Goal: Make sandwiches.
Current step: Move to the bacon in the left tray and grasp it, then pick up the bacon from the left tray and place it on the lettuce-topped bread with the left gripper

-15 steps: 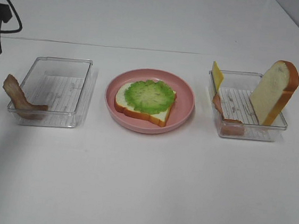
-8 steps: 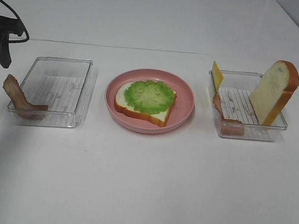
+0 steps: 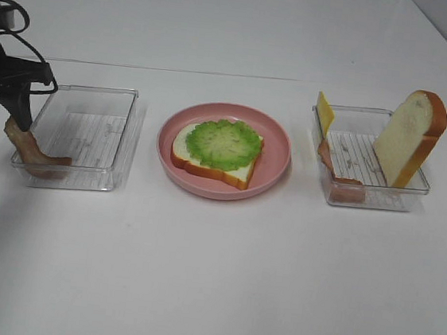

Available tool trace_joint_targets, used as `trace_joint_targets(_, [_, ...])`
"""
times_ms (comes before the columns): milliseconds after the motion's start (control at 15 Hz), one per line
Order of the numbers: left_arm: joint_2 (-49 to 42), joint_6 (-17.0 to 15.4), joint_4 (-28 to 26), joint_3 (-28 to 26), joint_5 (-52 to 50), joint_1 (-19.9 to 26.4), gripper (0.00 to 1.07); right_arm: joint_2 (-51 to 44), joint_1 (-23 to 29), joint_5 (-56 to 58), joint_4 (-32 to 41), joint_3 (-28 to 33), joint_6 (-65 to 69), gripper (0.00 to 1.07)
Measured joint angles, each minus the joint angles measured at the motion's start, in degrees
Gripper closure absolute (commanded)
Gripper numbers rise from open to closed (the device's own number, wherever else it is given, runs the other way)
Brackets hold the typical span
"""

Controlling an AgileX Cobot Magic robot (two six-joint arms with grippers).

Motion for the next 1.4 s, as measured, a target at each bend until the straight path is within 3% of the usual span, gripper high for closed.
trace_joint_targets(133, [0.6, 0.5, 0.0, 0.0, -1.7, 0.0, 0.61, 0.0, 0.0, 0.0, 0.0, 0.0, 0.0, 0.3])
trace_joint_targets(400, [2.2, 0.9, -0.1, 0.0, -2.1, 0.0, 0.62, 0.0, 0.0, 0.0, 0.0, 0.0, 0.0, 0.3])
trace_joint_targets(600, [2.2, 1.1, -0.1, 0.0, -2.1, 0.0, 0.85, 0.0, 0.0, 0.0, 0.0, 0.0, 0.0, 0.3])
trace_joint_targets(933, [2.2, 1.1, -0.2, 0.0, -2.5, 0.0, 1.07, 0.0, 0.0, 0.0, 0.0, 0.0, 0.0, 0.3])
trace_joint_targets(1267, [2.2, 1.4, -0.2, 0.0, -3.3, 0.0, 1.07, 0.0, 0.0, 0.0, 0.0, 0.0, 0.0, 0.3])
trace_joint_targets(1400, [2.1, 3.0, -2.2, 0.0, -3.7, 0.0, 1.07, 0.0, 0.0, 0.0, 0.0, 0.0, 0.0, 0.3])
